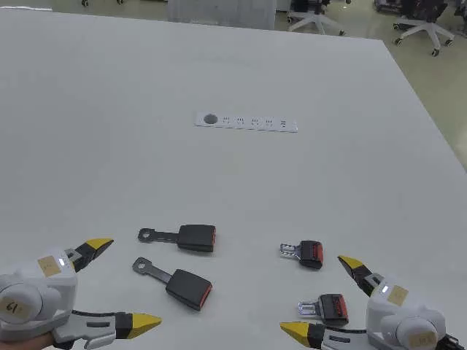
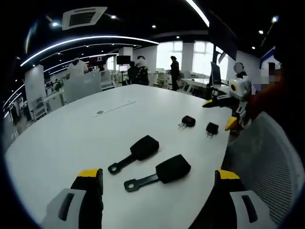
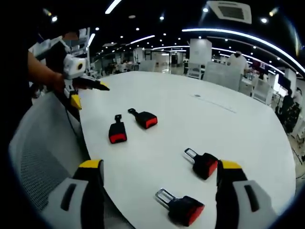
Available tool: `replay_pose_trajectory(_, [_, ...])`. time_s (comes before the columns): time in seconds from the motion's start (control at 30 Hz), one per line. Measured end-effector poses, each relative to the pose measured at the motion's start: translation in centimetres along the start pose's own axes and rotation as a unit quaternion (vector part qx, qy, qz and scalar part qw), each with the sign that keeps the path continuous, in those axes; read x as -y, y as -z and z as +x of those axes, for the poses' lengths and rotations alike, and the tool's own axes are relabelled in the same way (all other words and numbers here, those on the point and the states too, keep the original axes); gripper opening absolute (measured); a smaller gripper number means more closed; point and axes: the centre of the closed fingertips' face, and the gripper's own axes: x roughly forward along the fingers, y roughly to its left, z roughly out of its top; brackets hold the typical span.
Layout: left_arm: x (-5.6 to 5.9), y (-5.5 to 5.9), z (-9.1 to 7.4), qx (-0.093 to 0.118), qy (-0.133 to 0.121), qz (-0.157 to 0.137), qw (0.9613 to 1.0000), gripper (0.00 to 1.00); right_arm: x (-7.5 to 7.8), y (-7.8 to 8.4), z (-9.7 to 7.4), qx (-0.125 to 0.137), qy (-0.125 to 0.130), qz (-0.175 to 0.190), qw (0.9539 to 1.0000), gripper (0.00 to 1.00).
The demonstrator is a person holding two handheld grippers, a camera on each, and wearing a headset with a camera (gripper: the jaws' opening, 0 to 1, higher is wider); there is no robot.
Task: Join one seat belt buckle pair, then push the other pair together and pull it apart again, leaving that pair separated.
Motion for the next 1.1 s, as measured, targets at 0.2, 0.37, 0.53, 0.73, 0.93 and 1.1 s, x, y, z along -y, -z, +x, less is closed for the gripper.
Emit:
replay_pose_trajectory(0.2, [-0.02,0.11,-0.12,0.001,-0.003,-0.005,1.0000,1.00,0.16,-0.12,-0.04,0.003,0.005,0.006,1.0000,1.00])
replay_pose_trajectory(0.37, [-0.03,0.22,-0.30,0.002,-0.007,-0.013,0.9999,1.00,0.34,-0.11,-0.10,0.008,0.011,0.018,0.9997,1.00])
replay_pose_trajectory(0.53, [0.21,0.39,-0.44,-0.001,-0.005,-0.015,0.9999,1.00,-0.04,0.10,-0.14,0.005,0.008,0.018,0.9998,1.00])
replay_pose_trajectory(0.73, [0.26,0.52,-0.56,0.000,-0.005,-0.017,0.9998,1.00,-0.22,0.14,-0.25,0.005,0.007,0.021,0.9997,1.00])
replay_pose_trajectory(0.93, [0.48,0.53,-0.64,0.000,-0.003,-0.019,0.9998,1.00,-0.27,0.29,-0.43,0.005,0.009,0.022,0.9997,1.00])
replay_pose_trajectory(1.1, [0.44,0.54,-0.71,0.002,-0.004,-0.024,0.9997,1.00,-0.07,0.41,-0.48,0.005,0.020,0.034,0.9992,1.00])
